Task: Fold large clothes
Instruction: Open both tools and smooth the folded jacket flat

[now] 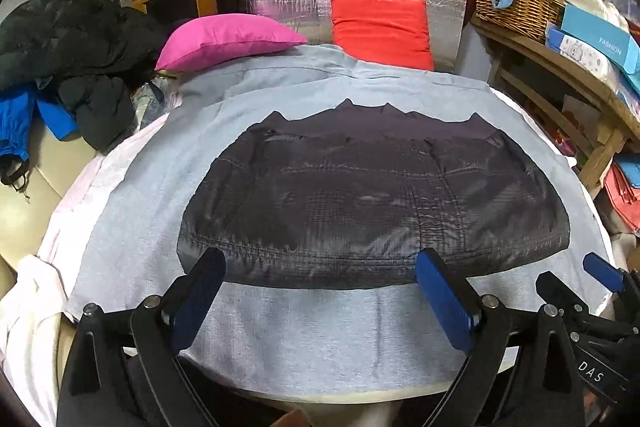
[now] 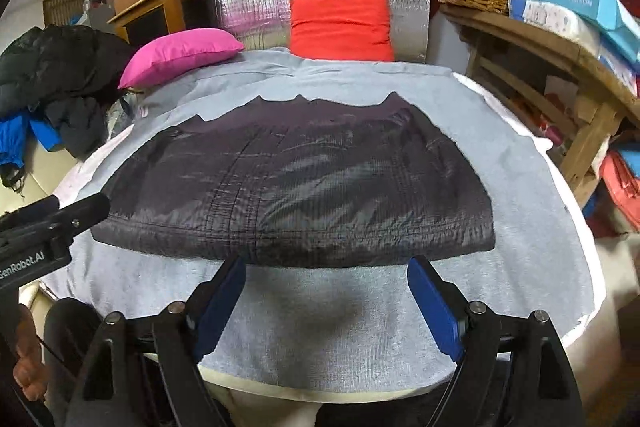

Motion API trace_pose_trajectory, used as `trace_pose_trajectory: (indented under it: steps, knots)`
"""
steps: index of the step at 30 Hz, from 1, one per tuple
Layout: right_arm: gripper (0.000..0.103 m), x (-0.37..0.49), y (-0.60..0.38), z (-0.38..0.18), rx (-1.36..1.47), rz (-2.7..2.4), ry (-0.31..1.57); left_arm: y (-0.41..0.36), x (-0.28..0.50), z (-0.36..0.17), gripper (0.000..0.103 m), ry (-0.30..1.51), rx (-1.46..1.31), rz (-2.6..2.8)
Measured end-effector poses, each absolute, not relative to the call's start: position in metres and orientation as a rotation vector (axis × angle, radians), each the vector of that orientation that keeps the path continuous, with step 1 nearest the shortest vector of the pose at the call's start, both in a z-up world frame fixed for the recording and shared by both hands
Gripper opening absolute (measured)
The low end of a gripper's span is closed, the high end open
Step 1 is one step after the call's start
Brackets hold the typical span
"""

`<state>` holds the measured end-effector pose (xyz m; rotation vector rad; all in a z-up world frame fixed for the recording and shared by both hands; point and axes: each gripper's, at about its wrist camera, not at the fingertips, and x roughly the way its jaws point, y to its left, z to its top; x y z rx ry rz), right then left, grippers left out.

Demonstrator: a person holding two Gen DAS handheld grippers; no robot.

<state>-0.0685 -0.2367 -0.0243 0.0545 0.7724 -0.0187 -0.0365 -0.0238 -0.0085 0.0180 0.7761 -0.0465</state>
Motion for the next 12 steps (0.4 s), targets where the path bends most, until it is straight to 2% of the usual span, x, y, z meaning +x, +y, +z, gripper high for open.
trace_pose_trajectory:
  steps: [12]
  knots:
    - [0.086, -0.0661, -0.2329, -0.0155, 0.03, -0.025, 0.75, -0.0205, -0.039, -0.0042, 0.097, 0.753, -0.009, -0.078]
